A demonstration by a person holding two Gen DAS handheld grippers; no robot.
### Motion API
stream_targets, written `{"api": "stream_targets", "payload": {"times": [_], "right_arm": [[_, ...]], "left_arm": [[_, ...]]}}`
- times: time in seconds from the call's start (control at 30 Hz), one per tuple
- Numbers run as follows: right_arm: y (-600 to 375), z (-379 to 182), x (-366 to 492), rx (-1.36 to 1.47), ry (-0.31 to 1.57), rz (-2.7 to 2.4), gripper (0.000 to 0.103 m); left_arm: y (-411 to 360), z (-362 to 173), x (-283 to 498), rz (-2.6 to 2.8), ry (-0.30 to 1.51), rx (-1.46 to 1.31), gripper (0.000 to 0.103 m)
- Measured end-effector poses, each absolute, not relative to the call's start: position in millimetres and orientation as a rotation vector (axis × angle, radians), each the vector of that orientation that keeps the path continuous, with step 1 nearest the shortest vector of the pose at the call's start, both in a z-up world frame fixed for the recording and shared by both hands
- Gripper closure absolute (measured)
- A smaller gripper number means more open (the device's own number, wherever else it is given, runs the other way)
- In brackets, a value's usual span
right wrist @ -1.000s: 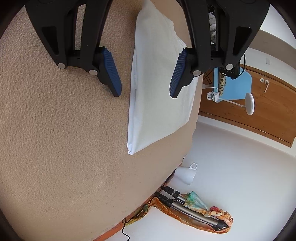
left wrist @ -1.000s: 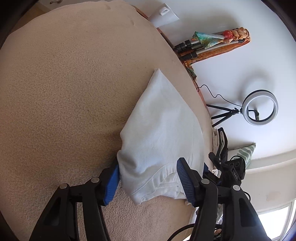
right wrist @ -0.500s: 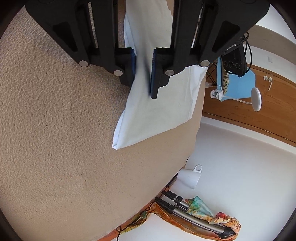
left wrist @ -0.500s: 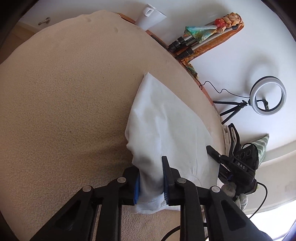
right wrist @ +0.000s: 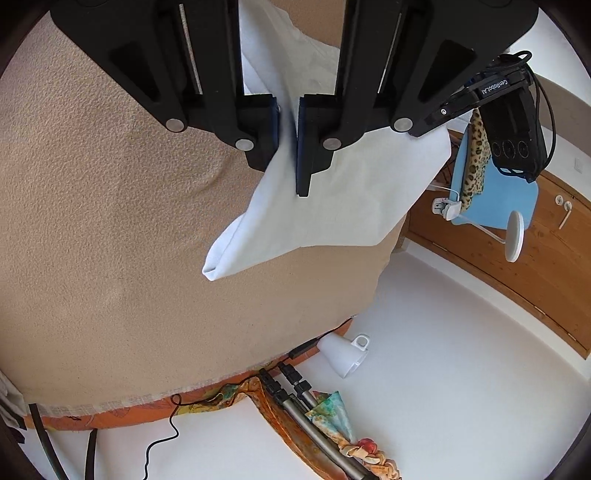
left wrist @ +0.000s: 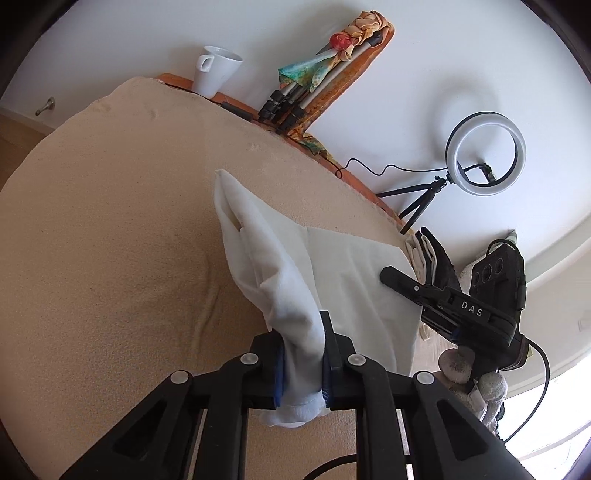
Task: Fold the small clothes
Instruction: 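Lift the folded shirt with both grippers and carry it to the clothes stack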
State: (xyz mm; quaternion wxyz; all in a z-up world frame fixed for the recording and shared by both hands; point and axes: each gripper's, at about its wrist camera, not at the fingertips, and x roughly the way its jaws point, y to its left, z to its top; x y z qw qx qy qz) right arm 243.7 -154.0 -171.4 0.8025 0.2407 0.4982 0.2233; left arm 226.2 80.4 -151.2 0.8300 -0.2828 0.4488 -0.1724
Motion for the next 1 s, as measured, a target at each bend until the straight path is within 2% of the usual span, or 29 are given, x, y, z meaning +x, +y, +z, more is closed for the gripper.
{"api": "stream_targets", "payload": {"times": [0.5, 1.0], "right_arm": [[-200.1, -102.4, 208.9, 0.471, 0.959, 0.433, 0.095], [-336.4, -56.4, 208.8, 0.426, 0.886, 0.301, 0.095]], "left_arm": [[-13.4, -111.2, 226.0, -0.513, 0.896, -0.506, 0.091], [-147.6, -93.2, 271.4, -0.652, 0.878, -0.436, 0.091]]}}
